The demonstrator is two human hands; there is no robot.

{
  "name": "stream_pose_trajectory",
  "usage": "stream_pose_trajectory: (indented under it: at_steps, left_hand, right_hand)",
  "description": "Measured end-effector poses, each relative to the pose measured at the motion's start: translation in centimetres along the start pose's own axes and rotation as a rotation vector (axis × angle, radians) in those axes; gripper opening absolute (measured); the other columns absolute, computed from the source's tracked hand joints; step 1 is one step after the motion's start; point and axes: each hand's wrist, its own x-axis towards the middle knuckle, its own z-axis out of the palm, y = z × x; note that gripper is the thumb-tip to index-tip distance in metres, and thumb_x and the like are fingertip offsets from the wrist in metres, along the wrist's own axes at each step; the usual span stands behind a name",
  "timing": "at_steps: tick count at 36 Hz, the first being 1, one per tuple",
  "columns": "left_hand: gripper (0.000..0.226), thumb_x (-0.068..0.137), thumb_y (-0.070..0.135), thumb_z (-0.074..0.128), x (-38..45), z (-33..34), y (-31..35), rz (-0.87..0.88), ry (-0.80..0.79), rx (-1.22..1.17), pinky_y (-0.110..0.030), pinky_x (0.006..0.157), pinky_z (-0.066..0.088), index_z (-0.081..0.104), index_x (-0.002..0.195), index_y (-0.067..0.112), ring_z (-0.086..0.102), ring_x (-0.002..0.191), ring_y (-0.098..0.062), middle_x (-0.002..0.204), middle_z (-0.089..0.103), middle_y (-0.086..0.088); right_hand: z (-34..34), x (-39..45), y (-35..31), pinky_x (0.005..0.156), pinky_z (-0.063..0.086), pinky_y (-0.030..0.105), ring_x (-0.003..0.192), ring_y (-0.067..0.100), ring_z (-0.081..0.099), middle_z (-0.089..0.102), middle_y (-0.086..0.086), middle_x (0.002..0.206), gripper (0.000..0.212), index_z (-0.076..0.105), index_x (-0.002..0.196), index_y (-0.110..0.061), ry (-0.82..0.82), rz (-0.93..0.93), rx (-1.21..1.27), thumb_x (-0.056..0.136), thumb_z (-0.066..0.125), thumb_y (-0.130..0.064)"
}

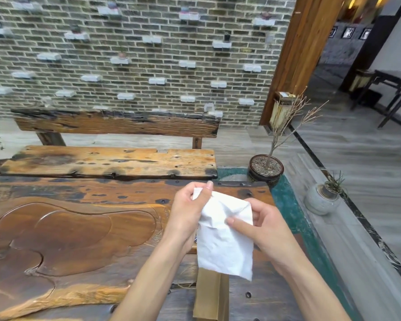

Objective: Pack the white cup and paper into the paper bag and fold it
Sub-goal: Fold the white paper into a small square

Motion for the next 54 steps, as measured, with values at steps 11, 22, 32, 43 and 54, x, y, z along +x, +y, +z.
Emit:
stream_pose_trajectory:
  at_steps: [11, 22, 32, 43, 54]
  left_hand:
    - [0.019, 0.098, 0.043, 0.043, -3.6, 0.6, -1.6, 0.304, 0.087, 0.64, -0.033, 0.092, 0.053, 0.061, 0.096, 0.042, 0.063, 0.098, -0.002, 0.103, 0.066, 0.013]
    - [0.054, 0.085, 0.023, 0.07, -4.7, 1.6, 0.3, -0.057, -0.276, -0.459, -0.031, 0.082, 0.059, 0.053, 0.13, -0.002, 0.069, 0.1, -0.022, 0.109, 0.071, -0.015]
    - [0.034, 0.096, 0.001, 0.046, -3.6, 0.9, 0.2, -0.198, -0.207, -0.481, -0.039, 0.081, 0.062, 0.057, 0.127, -0.005, 0.073, 0.097, -0.025, 0.12, 0.07, -0.022]
    - [0.028, 0.098, 0.0, 0.046, -3.0, -0.4, 1.4, -0.163, -0.33, -0.213, -0.035, 0.092, 0.057, 0.065, 0.118, -0.002, 0.07, 0.106, -0.026, 0.117, 0.072, -0.02]
    - [0.021, 0.098, 0.008, 0.055, -1.5, -2.2, 2.1, 0.087, -0.203, 0.255, -0.051, 0.087, 0.052, 0.073, 0.109, 0.003, 0.072, 0.093, -0.026, 0.103, 0.078, -0.015]
  right_hand:
    - [0.8, 1.4, 0.4, 0.055, 0.041, 0.034, 0.056, 0.006, 0.045, 0.056, 0.0, 0.056, 0.041, 0.062, 0.07, -0.007, 0.437, -0.273, -0.519, 0.097, 0.055, -0.038]
    - [2.0, 0.1, -1.9, 0.08, 0.043, 0.013, 0.101, 0.009, 0.065, 0.073, -0.012, 0.102, 0.059, 0.071, 0.115, -0.035, 0.038, -0.32, -0.337, 0.098, 0.019, -0.057]
    - [0.5, 0.7, -1.1, 0.077, 0.051, 0.027, 0.087, 0.011, 0.062, 0.067, -0.005, 0.096, 0.016, 0.065, 0.098, -0.026, 0.439, -0.3, -0.418, 0.084, 0.074, -0.025]
    - [-1.1, 1.3, -0.7, 0.077, 0.057, 0.037, 0.102, 0.031, 0.068, 0.071, 0.02, 0.116, 0.042, 0.068, 0.12, -0.004, -0.14, 0.205, 0.34, 0.084, 0.068, -0.025]
    - [-1.4, 1.7, -1.6, 0.064, 0.057, 0.023, 0.084, 0.02, 0.074, 0.077, 0.017, 0.1, 0.03, 0.071, 0.111, 0.0, 0.022, -0.07, 0.142, 0.082, 0.071, 0.004]
